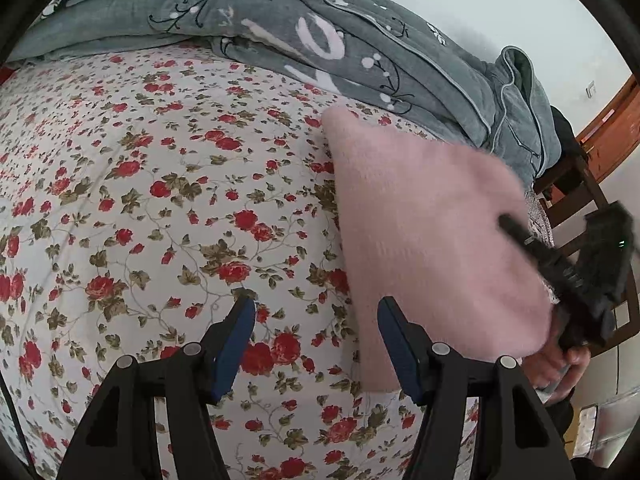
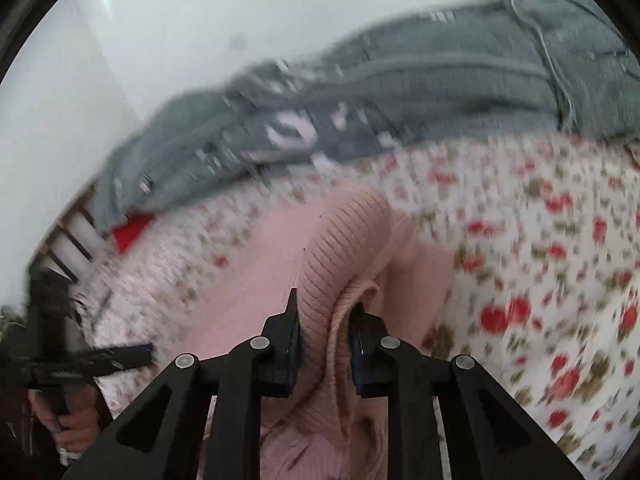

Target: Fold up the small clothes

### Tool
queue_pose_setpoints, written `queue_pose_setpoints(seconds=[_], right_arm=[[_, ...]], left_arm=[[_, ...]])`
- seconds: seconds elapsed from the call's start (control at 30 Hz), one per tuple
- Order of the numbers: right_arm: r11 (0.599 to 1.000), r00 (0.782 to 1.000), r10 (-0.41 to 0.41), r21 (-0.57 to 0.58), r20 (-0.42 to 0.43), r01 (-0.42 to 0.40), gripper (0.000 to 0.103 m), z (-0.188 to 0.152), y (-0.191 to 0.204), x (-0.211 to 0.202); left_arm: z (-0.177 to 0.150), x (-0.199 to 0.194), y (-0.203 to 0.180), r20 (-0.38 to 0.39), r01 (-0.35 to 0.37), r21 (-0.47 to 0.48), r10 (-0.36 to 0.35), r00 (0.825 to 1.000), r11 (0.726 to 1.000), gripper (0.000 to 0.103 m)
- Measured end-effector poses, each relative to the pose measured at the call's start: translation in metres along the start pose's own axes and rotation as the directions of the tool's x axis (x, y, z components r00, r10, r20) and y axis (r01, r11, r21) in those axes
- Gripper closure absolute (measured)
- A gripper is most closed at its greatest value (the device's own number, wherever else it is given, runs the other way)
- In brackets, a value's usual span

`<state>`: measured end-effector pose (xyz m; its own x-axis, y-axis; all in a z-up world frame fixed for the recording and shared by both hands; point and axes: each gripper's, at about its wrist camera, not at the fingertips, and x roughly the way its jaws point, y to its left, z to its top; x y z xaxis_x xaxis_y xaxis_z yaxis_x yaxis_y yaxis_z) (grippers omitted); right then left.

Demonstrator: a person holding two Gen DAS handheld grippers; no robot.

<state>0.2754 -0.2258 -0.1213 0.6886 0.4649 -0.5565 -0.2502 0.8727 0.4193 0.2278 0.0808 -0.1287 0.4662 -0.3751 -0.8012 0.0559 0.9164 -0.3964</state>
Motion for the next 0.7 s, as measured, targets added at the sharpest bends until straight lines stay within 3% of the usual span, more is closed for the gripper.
queue_pose_setpoints(seconds=[0.07,0.17,0.23,0.3,0.4,0.5,0.63,0.67,0.7], right_arm=[[0.999,0.998,-0.044,-0.008,0.033,0.044,0.083,0.005,-0.008,-0.003],[0.988,0.987,-0.156,-0.020,-0.047,0.155,0.080,-0.003,-0.029,0.026],[0.989,0.988,-0.140,0.028,-0.071,0.142,0.074,-0.009,-0.040,0.032],[0.990,0.990,-0.128,0.044,-0.055,0.130,0.059,-0.007,-0.042,0.016],[0.984,0.986,-0.168,0.055,0.018,0.167,0.058,-0.005,-0.031,-0.021],[0.990,0.987,-0.139,0.005,0.086,0.139,0.055,-0.012,-0.003,-0.049],[0.967,0.983,-0.116,-0.210,0.145,0.145,0.055,-0.041,0.045,-0.049],[0.941,0.976,-0.165,-0.273,0.141,0.199,0.060,-0.054,0.052,-0.039],[0.920,0.965,-0.230,-0.295,0.126,0.258,0.077,-0.063,0.053,-0.028]], left_arm=[[-0.001,0.001,-0.001,0.005,0.011,0.001,-0.011,1.000,1.000,0.041],[-0.002,0.003,-0.007,0.002,0.033,0.015,-0.033,0.999,0.999,0.041],[-0.003,0.006,-0.013,-0.004,0.035,0.031,-0.034,0.999,0.999,0.041],[-0.004,0.006,-0.019,-0.002,0.031,0.050,-0.031,1.000,0.998,0.041],[-0.001,0.007,-0.026,0.011,0.044,0.063,-0.045,0.999,0.997,0.041],[0.009,0.010,-0.038,0.039,0.056,0.073,-0.059,0.997,0.996,0.041],[0.014,0.020,-0.057,0.099,0.007,0.123,-0.020,0.995,0.992,0.041],[0.012,0.026,-0.062,0.104,-0.009,0.148,-0.007,0.995,0.989,0.041],[0.009,0.032,-0.063,0.100,-0.028,0.165,0.012,0.995,0.986,0.041]])
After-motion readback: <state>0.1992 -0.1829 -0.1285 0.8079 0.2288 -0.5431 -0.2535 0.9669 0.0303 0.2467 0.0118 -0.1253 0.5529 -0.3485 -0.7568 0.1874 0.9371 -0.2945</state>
